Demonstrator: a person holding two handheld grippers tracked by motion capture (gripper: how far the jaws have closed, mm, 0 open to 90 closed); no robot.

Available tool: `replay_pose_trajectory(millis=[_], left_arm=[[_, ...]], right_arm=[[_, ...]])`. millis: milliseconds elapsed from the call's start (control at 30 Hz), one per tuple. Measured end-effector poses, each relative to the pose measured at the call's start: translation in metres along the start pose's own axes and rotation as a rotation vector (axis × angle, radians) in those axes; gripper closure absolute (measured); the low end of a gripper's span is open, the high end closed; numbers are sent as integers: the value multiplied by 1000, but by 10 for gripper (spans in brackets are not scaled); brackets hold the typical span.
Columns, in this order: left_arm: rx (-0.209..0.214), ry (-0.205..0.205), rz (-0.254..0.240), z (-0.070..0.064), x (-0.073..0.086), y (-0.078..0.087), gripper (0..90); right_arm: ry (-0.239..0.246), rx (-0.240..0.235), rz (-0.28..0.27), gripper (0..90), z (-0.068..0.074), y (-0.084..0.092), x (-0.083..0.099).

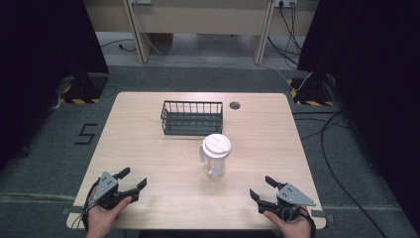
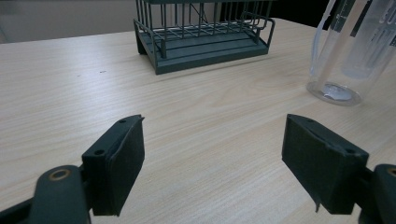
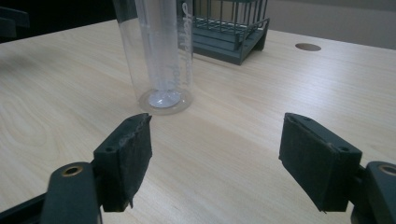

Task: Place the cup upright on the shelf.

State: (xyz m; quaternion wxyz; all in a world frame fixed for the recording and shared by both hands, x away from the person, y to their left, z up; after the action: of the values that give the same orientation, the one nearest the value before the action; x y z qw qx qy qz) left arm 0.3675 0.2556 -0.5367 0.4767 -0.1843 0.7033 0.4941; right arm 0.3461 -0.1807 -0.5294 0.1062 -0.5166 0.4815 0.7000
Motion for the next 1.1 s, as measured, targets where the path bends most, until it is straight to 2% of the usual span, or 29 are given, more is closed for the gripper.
replay_pose_trajectory(millis=[100, 267, 567, 700, 933, 1100], left_arm=[[-6, 1, -5, 1, 0, 1, 197], [-3, 9, -6, 2, 0, 1, 185], [-3, -2, -1, 0, 0, -1, 165], [0, 1, 3, 0, 1, -2, 160], [-2, -2, 1, -1, 0, -2, 160], [0, -2, 2, -1, 0, -2, 161]], right_arm=[[-9, -3, -3, 267, 1, -2, -2], [10, -15, -15, 251, 9, -8, -15], [37, -21, -34, 242, 16, -22, -40], [38, -23, -29, 236, 16, -30, -48], [65, -40, -12, 226, 26, -49, -59], [59, -57, -4, 219, 30, -60, -63]])
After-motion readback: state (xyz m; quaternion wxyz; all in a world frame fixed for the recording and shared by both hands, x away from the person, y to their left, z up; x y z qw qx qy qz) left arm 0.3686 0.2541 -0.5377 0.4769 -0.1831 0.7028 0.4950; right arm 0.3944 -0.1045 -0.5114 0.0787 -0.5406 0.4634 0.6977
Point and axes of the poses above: each handheld gripper's, and its own axes: y roughly backward along the jaws, x roughly out of its underside, z roughly to its left, the point moved 8 cm from there along -y, roughly forward along the jaws, and after that the axes turned 15 degrees about z, right-handed, at the moved point
